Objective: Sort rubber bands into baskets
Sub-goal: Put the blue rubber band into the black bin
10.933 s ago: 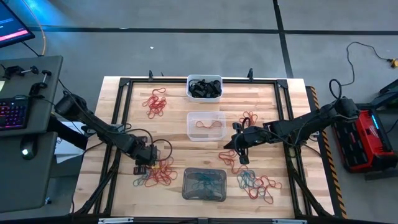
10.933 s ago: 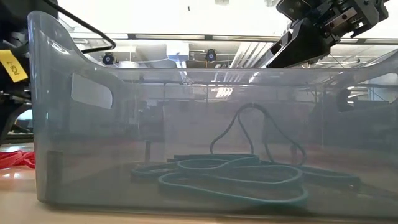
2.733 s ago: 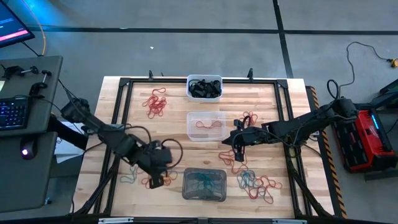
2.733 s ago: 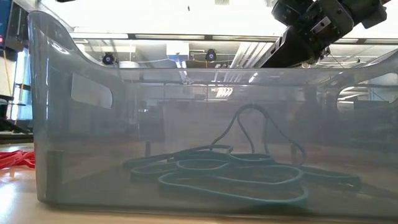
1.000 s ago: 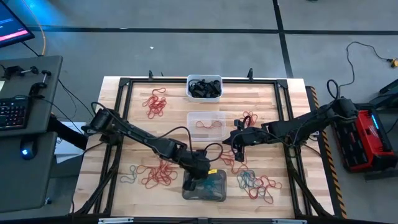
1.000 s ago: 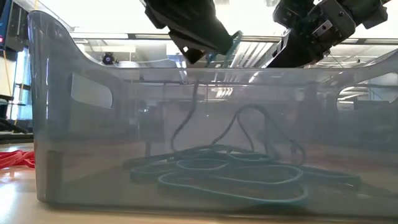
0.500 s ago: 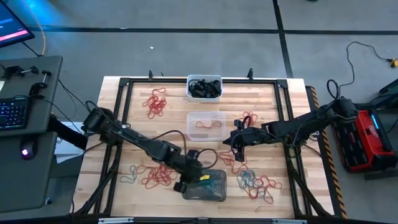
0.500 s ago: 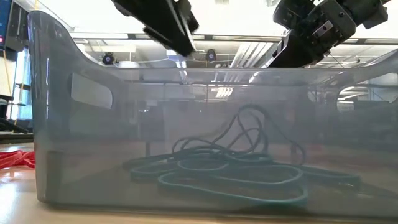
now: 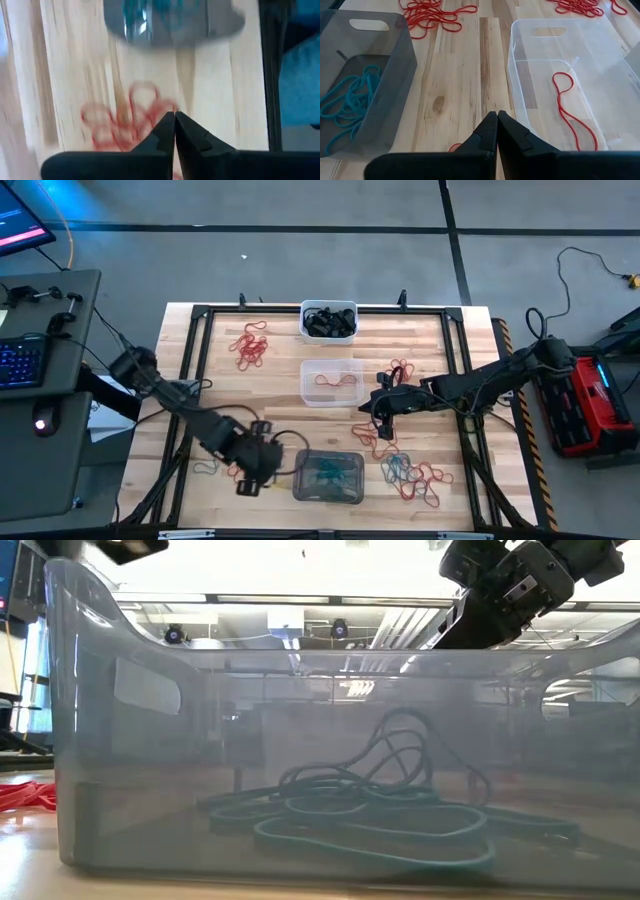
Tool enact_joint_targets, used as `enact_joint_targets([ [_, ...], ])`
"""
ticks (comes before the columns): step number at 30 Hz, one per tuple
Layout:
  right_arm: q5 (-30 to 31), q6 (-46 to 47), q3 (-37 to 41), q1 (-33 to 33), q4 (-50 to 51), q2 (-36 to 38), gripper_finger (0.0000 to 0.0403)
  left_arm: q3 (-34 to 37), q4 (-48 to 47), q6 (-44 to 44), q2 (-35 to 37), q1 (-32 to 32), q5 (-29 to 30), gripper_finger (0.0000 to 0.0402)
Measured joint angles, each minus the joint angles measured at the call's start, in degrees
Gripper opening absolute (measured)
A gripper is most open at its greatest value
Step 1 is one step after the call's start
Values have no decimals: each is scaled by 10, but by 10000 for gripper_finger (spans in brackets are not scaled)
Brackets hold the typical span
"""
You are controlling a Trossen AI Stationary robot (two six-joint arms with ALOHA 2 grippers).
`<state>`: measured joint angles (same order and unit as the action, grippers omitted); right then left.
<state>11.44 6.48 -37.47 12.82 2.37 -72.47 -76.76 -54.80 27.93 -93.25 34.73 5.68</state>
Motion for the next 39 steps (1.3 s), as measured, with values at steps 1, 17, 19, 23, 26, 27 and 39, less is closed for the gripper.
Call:
enact_joint_targets([
  [1,0,1,0,0,0,0,0,2,-16,21,3,9,0,3],
  [17,0,-5,0,0,1,0,0,130,-45,344,46,154,-76,0],
  [19,0,-5,0,0,1,0,0,147,-24,371,46,161,-88,1],
  [23,0,-5,0,0,1,0,0,180,9,430,46,169,-91,16],
  [26,-1,-5,0,0,2,0,0,209,25,477,46,172,-98,41],
  [27,-1,-5,0,0,2,0,0,217,26,492,46,174,-99,51],
  [39,-1,-3,0,0,2,0,0,321,113,563,46,176,-104,125],
])
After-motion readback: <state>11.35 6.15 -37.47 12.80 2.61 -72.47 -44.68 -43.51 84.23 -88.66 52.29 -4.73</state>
